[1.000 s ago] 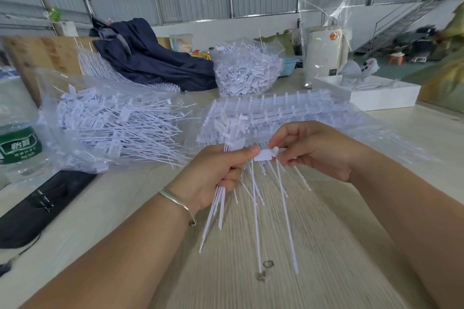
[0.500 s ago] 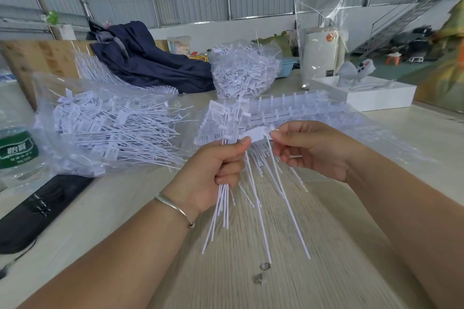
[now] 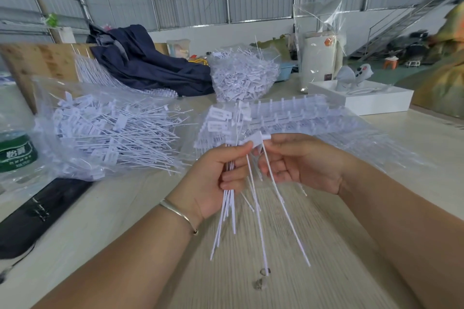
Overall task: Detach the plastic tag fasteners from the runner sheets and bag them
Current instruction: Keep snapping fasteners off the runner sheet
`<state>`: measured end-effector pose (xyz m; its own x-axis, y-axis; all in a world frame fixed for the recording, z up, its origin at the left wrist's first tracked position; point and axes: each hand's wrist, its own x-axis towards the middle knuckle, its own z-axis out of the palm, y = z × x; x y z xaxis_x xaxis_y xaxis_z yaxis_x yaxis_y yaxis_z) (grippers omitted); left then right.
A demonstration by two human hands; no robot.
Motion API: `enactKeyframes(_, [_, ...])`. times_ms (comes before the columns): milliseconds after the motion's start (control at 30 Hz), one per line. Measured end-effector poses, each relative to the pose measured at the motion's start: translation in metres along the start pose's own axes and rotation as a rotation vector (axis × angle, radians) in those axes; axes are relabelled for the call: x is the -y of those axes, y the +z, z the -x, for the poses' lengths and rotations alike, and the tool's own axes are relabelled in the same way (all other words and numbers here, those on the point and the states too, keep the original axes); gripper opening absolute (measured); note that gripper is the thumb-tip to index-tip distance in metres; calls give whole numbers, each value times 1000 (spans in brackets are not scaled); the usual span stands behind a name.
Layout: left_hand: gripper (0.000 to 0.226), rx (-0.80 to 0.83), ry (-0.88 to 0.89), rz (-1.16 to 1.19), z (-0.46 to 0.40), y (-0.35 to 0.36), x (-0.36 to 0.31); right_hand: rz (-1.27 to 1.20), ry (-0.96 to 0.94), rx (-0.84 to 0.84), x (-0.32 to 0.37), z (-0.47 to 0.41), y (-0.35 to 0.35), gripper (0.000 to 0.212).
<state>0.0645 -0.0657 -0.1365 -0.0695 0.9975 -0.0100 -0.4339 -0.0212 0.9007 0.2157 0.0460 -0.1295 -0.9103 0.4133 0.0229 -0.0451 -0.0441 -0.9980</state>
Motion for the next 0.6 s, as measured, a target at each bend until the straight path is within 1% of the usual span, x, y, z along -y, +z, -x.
enactKeyframes(133, [17, -80, 15, -70, -2, -1, 3, 0, -7, -124, 2, 0, 2, 29])
enactKeyframes(200, [18, -153, 57, -176, -3, -2, 5, -23, -30, -222, 4, 0, 1, 21])
enactKeyframes(267, [16, -234, 120, -322, -4, -3, 8, 48, -66, -333, 6, 1, -1, 14])
enactKeyframes(333, [10, -284, 169, -422, -4, -2, 12, 200, -105, -400, 7, 1, 1, 17])
enactKeyframes(400, [7, -289, 188, -458, -4, 0, 16, 351, -147, -407, 4, 0, 7, 19])
enactKeyframes(467, [9, -274, 208, -476, -4, 2, 19, 444, -179, -388, 1, 0, 13, 24])
enactKeyframes(600, [12, -295, 198, -487, -5, -1, 19, 435, -198, -390, -1, -1, 12, 27])
